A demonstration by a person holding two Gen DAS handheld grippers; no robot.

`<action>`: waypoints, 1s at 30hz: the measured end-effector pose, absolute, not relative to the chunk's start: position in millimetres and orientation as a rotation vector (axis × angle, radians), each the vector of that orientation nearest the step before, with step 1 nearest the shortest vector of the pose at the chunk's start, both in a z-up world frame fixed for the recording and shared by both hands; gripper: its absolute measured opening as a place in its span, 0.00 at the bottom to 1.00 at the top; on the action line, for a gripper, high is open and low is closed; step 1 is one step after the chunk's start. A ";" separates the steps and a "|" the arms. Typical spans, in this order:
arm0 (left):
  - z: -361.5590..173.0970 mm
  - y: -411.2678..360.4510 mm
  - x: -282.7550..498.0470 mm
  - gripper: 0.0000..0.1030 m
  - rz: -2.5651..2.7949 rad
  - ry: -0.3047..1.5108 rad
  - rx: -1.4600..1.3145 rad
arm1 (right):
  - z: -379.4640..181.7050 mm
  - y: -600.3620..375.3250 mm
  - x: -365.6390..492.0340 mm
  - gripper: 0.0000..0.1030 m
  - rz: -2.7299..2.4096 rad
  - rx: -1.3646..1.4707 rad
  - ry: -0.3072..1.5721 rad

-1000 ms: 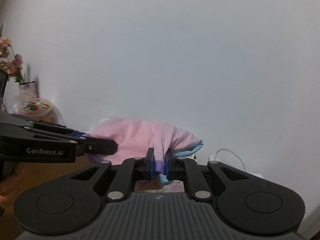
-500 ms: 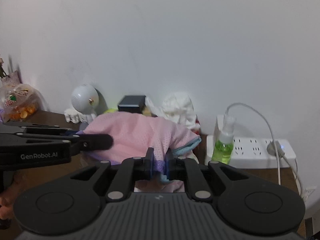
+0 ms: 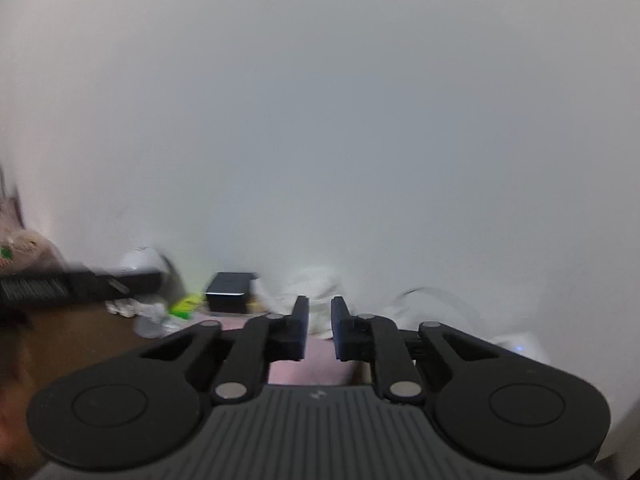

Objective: Fold clothes
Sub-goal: 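Carry the folded bundle with both grippers onto the floral clothes stack, then open both grippers and pull them back from the stack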

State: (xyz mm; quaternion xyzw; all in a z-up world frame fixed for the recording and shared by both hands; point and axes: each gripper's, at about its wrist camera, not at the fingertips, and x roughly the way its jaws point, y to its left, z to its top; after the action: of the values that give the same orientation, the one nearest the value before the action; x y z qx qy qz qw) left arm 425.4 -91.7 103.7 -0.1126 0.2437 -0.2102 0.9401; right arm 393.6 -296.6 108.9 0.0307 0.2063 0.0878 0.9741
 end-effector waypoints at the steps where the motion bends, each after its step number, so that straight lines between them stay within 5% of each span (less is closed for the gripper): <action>1: 95.7 -94.2 425.5 0.12 -0.420 0.507 -0.210 | 100.4 -291.9 398.0 0.09 0.175 0.062 0.435; 10: 62.2 -76.9 423.3 0.13 -0.495 0.470 -0.261 | 49.8 -275.0 395.6 0.09 0.174 0.030 0.457; 12: 65.0 -74.0 422.0 0.18 -0.506 0.459 -0.274 | 52.9 -274.9 395.0 0.09 0.178 0.030 0.448; 14: 74.5 -72.9 416.1 0.37 -0.492 0.427 -0.260 | 63.6 -275.9 391.6 0.10 0.179 0.021 0.422; 16: 79.8 -69.7 412.5 0.45 -0.457 0.399 -0.268 | 74.8 -280.3 386.0 0.11 0.201 0.044 0.374; 22: 70.3 -72.9 410.6 0.36 -0.436 0.423 -0.230 | 70.8 -281.5 395.5 0.11 0.176 0.052 0.361; 30: 55.4 -84.2 396.8 0.36 -0.424 0.395 -0.122 | 49.2 -277.2 385.7 0.14 0.172 0.005 0.374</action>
State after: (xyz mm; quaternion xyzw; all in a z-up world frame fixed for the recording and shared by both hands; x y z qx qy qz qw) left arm 396.8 -84.2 55.4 -0.0599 0.1945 -0.2088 0.9565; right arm 385.7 -277.2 49.2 0.0027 0.1856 0.0852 0.9789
